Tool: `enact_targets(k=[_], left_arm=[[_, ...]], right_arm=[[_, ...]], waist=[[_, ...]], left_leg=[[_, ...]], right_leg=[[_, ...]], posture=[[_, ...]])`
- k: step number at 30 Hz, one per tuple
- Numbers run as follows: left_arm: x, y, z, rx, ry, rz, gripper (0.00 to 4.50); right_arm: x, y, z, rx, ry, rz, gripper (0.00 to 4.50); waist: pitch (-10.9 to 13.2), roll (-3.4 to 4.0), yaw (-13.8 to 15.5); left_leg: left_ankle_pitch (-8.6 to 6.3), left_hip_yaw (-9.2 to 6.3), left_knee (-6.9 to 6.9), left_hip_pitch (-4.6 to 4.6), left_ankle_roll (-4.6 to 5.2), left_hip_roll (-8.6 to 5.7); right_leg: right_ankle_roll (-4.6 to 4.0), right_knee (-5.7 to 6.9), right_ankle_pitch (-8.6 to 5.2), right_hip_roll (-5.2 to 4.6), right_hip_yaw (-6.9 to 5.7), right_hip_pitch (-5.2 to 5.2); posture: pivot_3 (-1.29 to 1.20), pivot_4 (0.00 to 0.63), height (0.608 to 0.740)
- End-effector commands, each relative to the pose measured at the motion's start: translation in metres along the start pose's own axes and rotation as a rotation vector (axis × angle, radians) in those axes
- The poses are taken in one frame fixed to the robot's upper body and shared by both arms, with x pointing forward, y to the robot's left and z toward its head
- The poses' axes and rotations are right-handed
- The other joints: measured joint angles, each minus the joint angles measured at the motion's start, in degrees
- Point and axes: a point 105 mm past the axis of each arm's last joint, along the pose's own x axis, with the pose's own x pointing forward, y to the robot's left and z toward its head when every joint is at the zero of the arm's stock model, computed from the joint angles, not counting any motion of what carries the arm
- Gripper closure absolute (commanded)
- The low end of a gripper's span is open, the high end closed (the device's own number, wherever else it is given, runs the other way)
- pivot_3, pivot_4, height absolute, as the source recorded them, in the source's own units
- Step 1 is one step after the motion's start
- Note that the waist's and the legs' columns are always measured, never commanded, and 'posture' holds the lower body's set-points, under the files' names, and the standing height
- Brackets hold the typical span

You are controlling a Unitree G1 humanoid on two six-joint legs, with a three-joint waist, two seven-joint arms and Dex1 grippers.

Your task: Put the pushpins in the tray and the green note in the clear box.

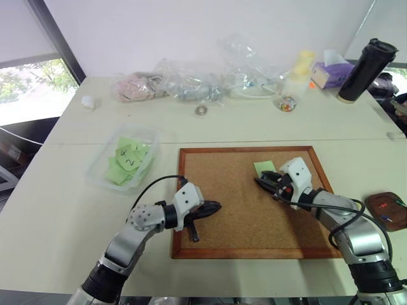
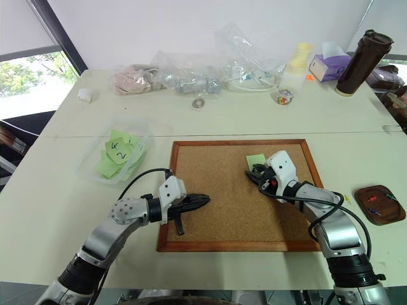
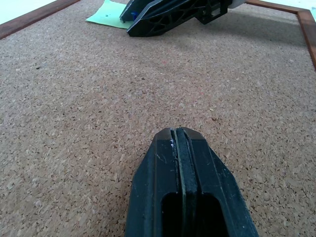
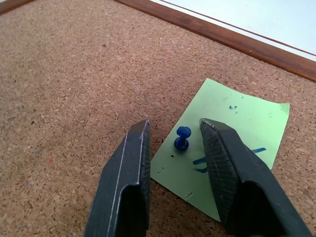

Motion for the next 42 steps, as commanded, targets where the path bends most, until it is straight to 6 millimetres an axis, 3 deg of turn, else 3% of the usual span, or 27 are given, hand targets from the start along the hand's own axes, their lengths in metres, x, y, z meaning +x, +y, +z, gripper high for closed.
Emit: enact_targets(k=[1, 2, 9, 13, 16, 21, 26, 30, 33, 38, 42], left_arm=[[-0.002, -0.002, -0.009, -0.024, 0.037, 0.000, 4.50], [-0.002, -0.002, -0.008, -0.023, 0.038, 0.000, 4.50], [-0.001, -0.002, -0.007, -0.025, 0.037, -0.004, 4.50], [-0.002, -0.004, -0.007, -0.031, 0.037, -0.012, 4.50], [-0.002, -0.006, -0.007, -0.044, 0.035, -0.011, 4.50], [-0.002, -0.009, -0.009, -0.055, 0.034, -0.012, 4.50], [0.001, -0.012, -0.014, -0.074, 0.026, -0.021, 4.50], [0.002, -0.013, -0.016, -0.077, 0.023, -0.022, 4.50], [0.002, -0.013, -0.017, -0.076, 0.023, -0.023, 4.50], [0.002, -0.010, -0.020, -0.073, 0.026, -0.018, 4.50], [-0.002, 0.004, -0.014, -0.045, 0.024, 0.001, 4.50]], right_arm=[[-0.001, -0.004, 0.001, 0.018, -0.014, -0.014, 4.08], [-0.001, -0.003, 0.002, 0.015, -0.015, -0.012, 4.46], [-0.006, -0.006, 0.016, 0.027, -0.058, -0.042, 4.46], [-0.034, -0.031, 0.059, 0.133, -0.215, -0.184, 4.46], [-0.061, -0.048, 0.069, 0.202, -0.252, -0.274, 4.46], [-0.115, -0.083, 0.059, 0.319, -0.261, -0.464, 4.46], [-0.153, -0.095, 0.030, 0.349, -0.165, -0.558, 4.46], [-0.154, -0.093, 0.030, 0.351, -0.167, -0.547, 4.46], [-0.144, -0.080, 0.034, 0.344, -0.160, -0.471, 4.46], [-0.119, -0.049, 0.046, 0.301, -0.153, -0.315, 4.46], [-0.084, -0.007, 0.063, 0.242, -0.154, -0.102, 4.46]], waist=[[0.0, -0.01, 0.0], [0.0, -0.02, 0.0], [0.0, -0.03, 0.0], [0.0, 0.00, 0.1], [0.1, -0.04, 0.1], [0.1, -0.05, 0.1], [0.1, -0.03, 0.1], [0.0, -0.02, -0.1], [0.0, 0.08, 0.0], [0.0, 0.06, 0.1], [0.0, 0.06, 0.1]], left_leg=[[0.00, 0.00, 0.00, 0.00, 0.00, 0.00], [0.00, 0.00, 0.00, 0.00, 0.00, 0.00], [0.00, 0.00, 0.00, 0.00, 0.00, 0.00], [0.00, 0.00, 0.00, -0.11, 0.00, -0.01], [0.00, 0.00, 0.01, -0.17, 0.00, -0.02], [-0.01, -0.05, -0.07, -0.17, 0.00, 0.01], [-0.01, -0.01, -0.07, -0.13, 0.02, 0.01], [-0.02, 0.15, -0.06, -0.03, 0.03, 0.01], [-0.02, 0.17, -0.04, 0.03, 0.04, 0.02], [-0.04, 0.13, -0.05, 0.00, 0.06, 0.04], [-0.03, 0.13, -0.04, 0.02, 0.06, 0.05]], right_leg=[[0.00, 0.00, 0.00, 0.00, 0.00, 0.00], [0.00, 0.00, 0.00, 0.00, 0.00, 0.00], [0.00, 0.00, 0.00, 0.00, 0.00, 0.00], [0.00, 0.01, 0.00, -0.01, 0.02, -0.09], [0.00, 0.02, 0.00, -0.02, 0.05, -0.17], [0.00, 0.01, 0.00, -0.02, 0.03, -0.18], [0.00, 0.01, 0.00, -0.02, 0.04, -0.12], [0.00, -0.01, 0.00, -0.03, 0.11, -0.07], [0.00, 0.00, 0.00, -0.02, 0.12, -0.02], [0.00, -0.01, 0.00, -0.02, 0.13, -0.02], [0.00, 0.00, 0.00, -0.02, 0.12, -0.02]], posture=[[0.00, 0.150, 0.730], [0.00, 0.150, 0.730], [0.00, 0.150, 0.730], [0.00, 0.150, 0.730], [0.00, 0.150, 0.730], [0.00, 0.150, 0.730], [0.00, 0.150, 0.730], [0.00, 0.150, 0.730], [0.00, 0.150, 0.730], [0.00, 0.150, 0.730], [0.00, 0.150, 0.730]])
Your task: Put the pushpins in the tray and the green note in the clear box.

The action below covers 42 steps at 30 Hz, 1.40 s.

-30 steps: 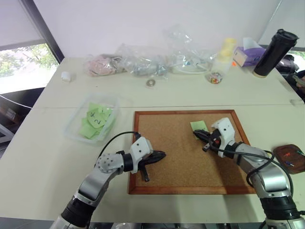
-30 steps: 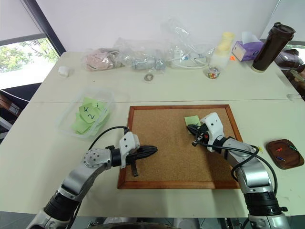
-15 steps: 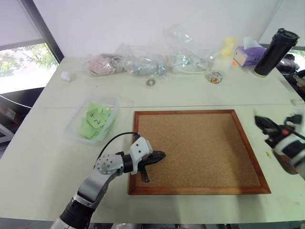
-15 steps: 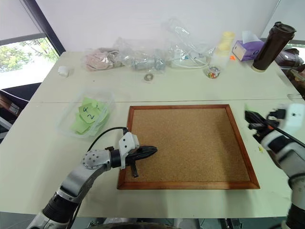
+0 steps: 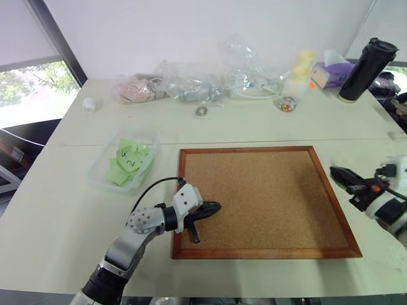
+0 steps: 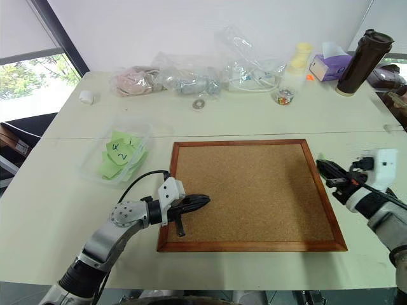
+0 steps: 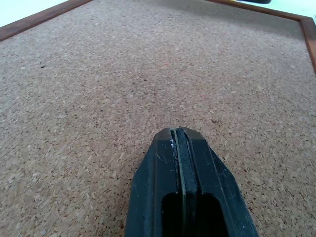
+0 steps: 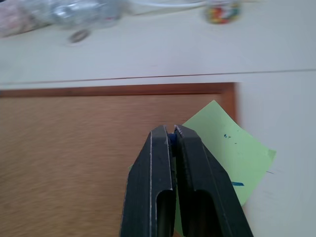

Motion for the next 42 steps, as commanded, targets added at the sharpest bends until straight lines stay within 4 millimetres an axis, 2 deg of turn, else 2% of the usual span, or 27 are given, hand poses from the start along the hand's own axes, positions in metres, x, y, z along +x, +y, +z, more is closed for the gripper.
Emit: enact_targets(k=[1, 4, 7, 12, 16, 19, 25, 35, 38, 42], left_arm=[[-0.003, 0.009, -0.005, -0.032, 0.033, 0.002, 4.50], [-0.007, 0.023, 0.011, -0.050, -0.006, 0.014, 4.50], [-0.010, 0.035, 0.032, -0.097, -0.060, 0.011, 4.50], [-0.009, 0.047, 0.059, -0.198, -0.127, -0.013, 4.50], [-0.005, 0.046, 0.079, -0.270, -0.164, -0.074, 4.50], [0.000, 0.042, 0.088, -0.316, -0.179, -0.115, 3.56], [0.005, 0.040, 0.100, -0.399, -0.203, -0.144, 0.63], [0.004, 0.050, 0.097, -0.519, -0.225, -0.100, 0.63], [0.008, 0.058, 0.090, -0.595, -0.236, -0.063, 0.63], [0.012, 0.059, 0.092, -0.656, -0.255, -0.070, 0.63]], right_arm=[[0.016, 0.053, 0.008, -0.083, -0.008, 0.218, 4.46], [0.025, 0.078, 0.007, -0.127, 0.008, 0.335, 4.46], [0.032, 0.099, 0.004, -0.201, 0.031, 0.447, 4.46], [0.039, 0.120, -0.006, -0.329, 0.076, 0.593, 4.46], [0.045, 0.126, -0.014, -0.446, 0.098, 0.666, 4.46], [0.049, 0.128, -0.016, -0.489, 0.094, 0.700, 4.50], [0.054, 0.129, -0.016, -0.580, 0.081, 0.729, 4.50], [0.057, 0.131, -0.013, -0.630, 0.048, 0.728, 4.50], [0.058, 0.130, -0.012, -0.713, 0.041, 0.719, 4.50], [0.058, 0.128, -0.010, -0.774, 0.028, 0.710, 4.50]], waist=[[0.0, -0.02, 0.0], [0.0, -0.02, 0.1], [0.3, -0.48, -0.1], [0.4, -0.59, -0.1], [0.4, -0.68, -0.1], [0.4, -0.71, -0.1], [0.4, -0.73, -0.1], [0.4, -0.73, -0.1], [0.4, -0.73, -0.1], [0.4, -0.74, -0.1]], left_leg=[[0.00, 0.00, 0.00, 0.00, 0.00, 0.00], [0.01, -0.04, 0.02, -0.04, -0.01, -0.01], [0.02, -0.07, 0.04, -0.11, -0.03, 0.00], [0.03, -0.08, 0.06, -0.41, -0.04, -0.03], [0.04, -0.14, 0.25, -0.85, -0.06, -0.06], [0.05, -0.15, 0.26, -0.84, -0.07, -0.06], [0.06, -0.16, 0.28, -0.84, -0.10, -0.06], [0.07, -0.16, 0.30, -0.84, -0.12, -0.06], [0.07, -0.16, 0.31, -0.84, -0.12, -0.07], [0.07, -0.16, 0.34, -0.85, -0.12, -0.09]], right_leg=[[0.00, 0.00, 0.00, 0.00, 0.00, 0.00], [0.00, 0.00, 0.00, 0.00, -0.04, 0.00], [0.00, 0.02, 0.00, 0.03, -0.09, -0.08], [0.02, 0.06, 0.01, 0.02, -0.17, -0.39], [0.03, 0.11, 0.02, 0.02, -0.30, -0.75], [0.03, 0.13, 0.02, 0.02, -0.31, -0.74], [0.02, 0.15, 0.02, 0.02, -0.31, -0.74], [0.02, 0.16, 0.03, 0.01, -0.31, -0.75], [0.02, 0.17, 0.03, 0.02, -0.31, -0.74], [0.03, 0.18, 0.03, 0.02, -0.32, -0.74]], posture=[[0.00, 0.150, 0.730], [0.00, 0.150, 0.730], [0.00, 0.150, 0.730], [0.00, 0.150, 0.730], [0.00, 0.150, 0.730], [0.00, 0.150, 0.730], [0.00, 0.150, 0.730], [0.00, 0.150, 0.730], [0.00, 0.150, 0.730], [0.00, 0.150, 0.730]])
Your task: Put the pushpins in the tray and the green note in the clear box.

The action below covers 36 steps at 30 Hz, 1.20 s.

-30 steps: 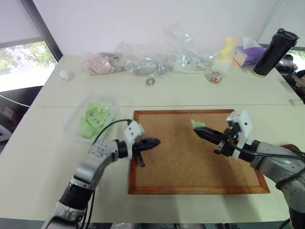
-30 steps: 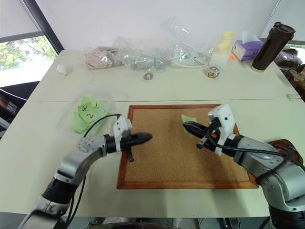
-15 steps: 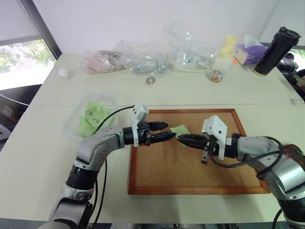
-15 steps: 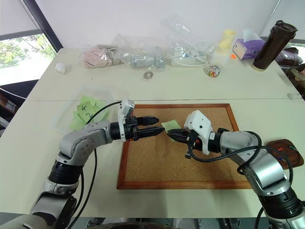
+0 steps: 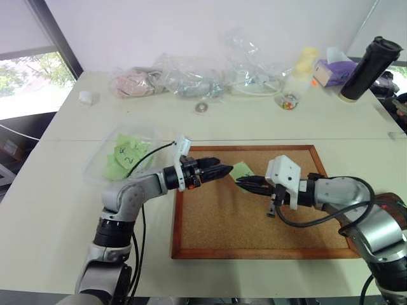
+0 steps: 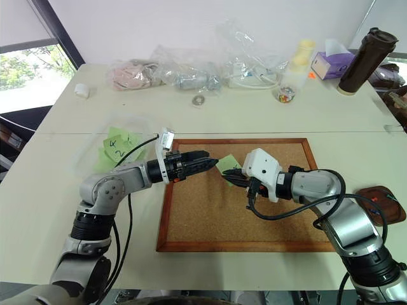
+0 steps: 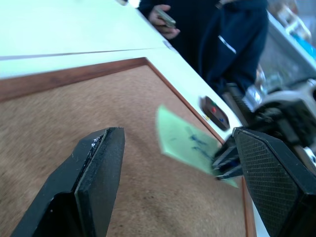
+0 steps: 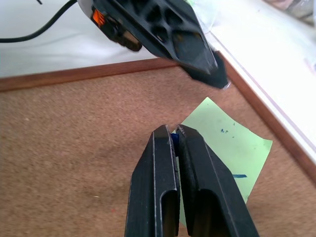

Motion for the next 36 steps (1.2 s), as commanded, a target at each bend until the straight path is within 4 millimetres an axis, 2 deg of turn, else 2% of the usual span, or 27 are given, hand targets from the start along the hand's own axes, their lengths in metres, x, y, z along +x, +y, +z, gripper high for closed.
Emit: enact_targets(k=[1, 7, 13, 27, 36], left_arm=[[0.005, -0.009, 0.013, -0.022, -0.043, -0.039, 0.63], [0.013, -0.014, 0.016, -0.098, -0.081, -0.066, 0.63], [0.017, -0.023, 0.006, -0.159, -0.043, -0.107, 0.63], [0.012, -0.013, -0.003, -0.179, -0.018, -0.059, 0.63], [0.010, -0.005, 0.007, -0.194, -0.062, -0.034, 0.63]], right_arm=[[-0.002, -0.001, 0.008, -0.088, -0.004, 0.004, 4.50], [-0.003, 0.001, 0.007, -0.155, 0.018, 0.011, 4.50], [-0.002, 0.002, 0.011, -0.188, 0.003, 0.012, 4.50], [-0.002, 0.000, 0.020, -0.230, -0.014, 0.001, 4.50], [-0.003, 0.001, 0.022, -0.248, -0.014, 0.002, 4.50]], waist=[[0.0, 0.00, 0.0], [0.0, 0.00, -0.1], [0.0, 0.00, -0.1], [0.0, 0.00, 0.0], [0.0, 0.00, 0.0]], left_leg=[[0.00, 0.00, 0.00, 0.00, 0.00, 0.00], [0.00, 0.00, 0.03, 0.00, -0.01, 0.00], [0.01, 0.00, 0.05, 0.01, -0.02, 0.00], [0.01, 0.00, 0.28, -0.03, -0.02, -0.01], [0.00, -0.01, 0.59, -0.07, -0.01, -0.07]], right_leg=[[0.00, 0.00, 0.00, 0.00, 0.00, 0.00], [0.01, 0.06, 0.00, 0.00, 0.00, -0.01], [0.01, 0.10, 0.01, 0.00, 0.00, -0.02], [0.01, 0.22, 0.01, 0.00, 0.00, 0.00], [0.01, 0.58, 0.01, -0.02, 0.02, -0.04]], posture=[[0.00, 0.150, 0.730], [0.00, 0.150, 0.730], [0.00, 0.150, 0.730], [0.00, 0.150, 0.730], [0.00, 0.150, 0.730]])
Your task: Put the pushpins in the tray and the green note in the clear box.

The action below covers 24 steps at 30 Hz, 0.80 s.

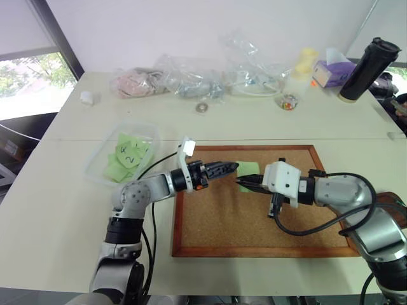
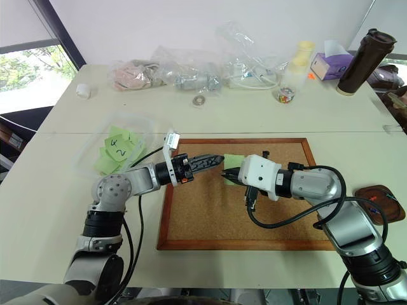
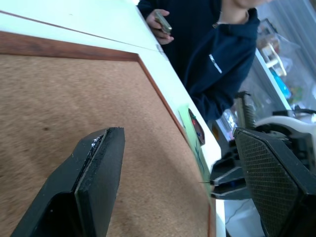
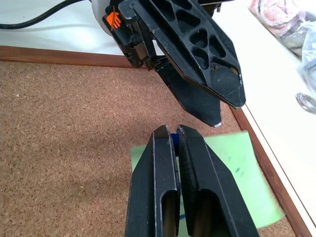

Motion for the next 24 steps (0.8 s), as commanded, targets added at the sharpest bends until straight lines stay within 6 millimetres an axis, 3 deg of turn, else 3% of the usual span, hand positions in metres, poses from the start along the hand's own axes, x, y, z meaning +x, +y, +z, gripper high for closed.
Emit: enact_targets(k=[1, 19, 22, 24], left_arm=[[0.002, -0.009, 0.009, 0.014, -0.034, -0.038, 0.63], [0.017, -0.018, -0.007, -0.085, 0.022, -0.086, 0.63], [0.017, -0.016, -0.008, -0.094, 0.022, -0.079, 1.83], [0.018, -0.015, -0.009, -0.097, 0.027, -0.077, 2.87]], right_arm=[[-0.003, -0.003, 0.016, -0.067, -0.040, -0.012, 4.50], [0.001, 0.005, 0.022, -0.102, -0.048, 0.029, 4.50], [0.001, 0.006, 0.021, -0.110, -0.041, 0.032, 4.50], [0.001, 0.006, 0.021, -0.113, -0.039, 0.032, 4.50]], waist=[[0.0, 0.00, 0.0], [0.0, 0.00, 0.0], [0.0, 0.00, 0.0], [0.0, 0.00, 0.0]], left_leg=[[0.00, 0.00, 0.01, 0.00, 0.00, -0.01], [0.00, 0.00, 0.06, 0.00, 0.00, -0.04], [0.00, 0.00, 0.06, 0.00, 0.00, -0.04], [0.00, 0.00, 0.06, 0.00, 0.00, -0.04]], right_leg=[[0.00, 0.05, 0.00, -0.01, 0.00, -0.01], [0.00, 0.14, 0.00, -0.03, 0.02, -0.05], [0.00, 0.14, 0.00, -0.03, 0.02, -0.05], [0.00, 0.14, 0.00, -0.03, 0.02, -0.05]], posture=[[0.00, 0.150, 0.730], [0.00, 0.150, 0.730], [0.00, 0.150, 0.730], [0.00, 0.150, 0.730]])
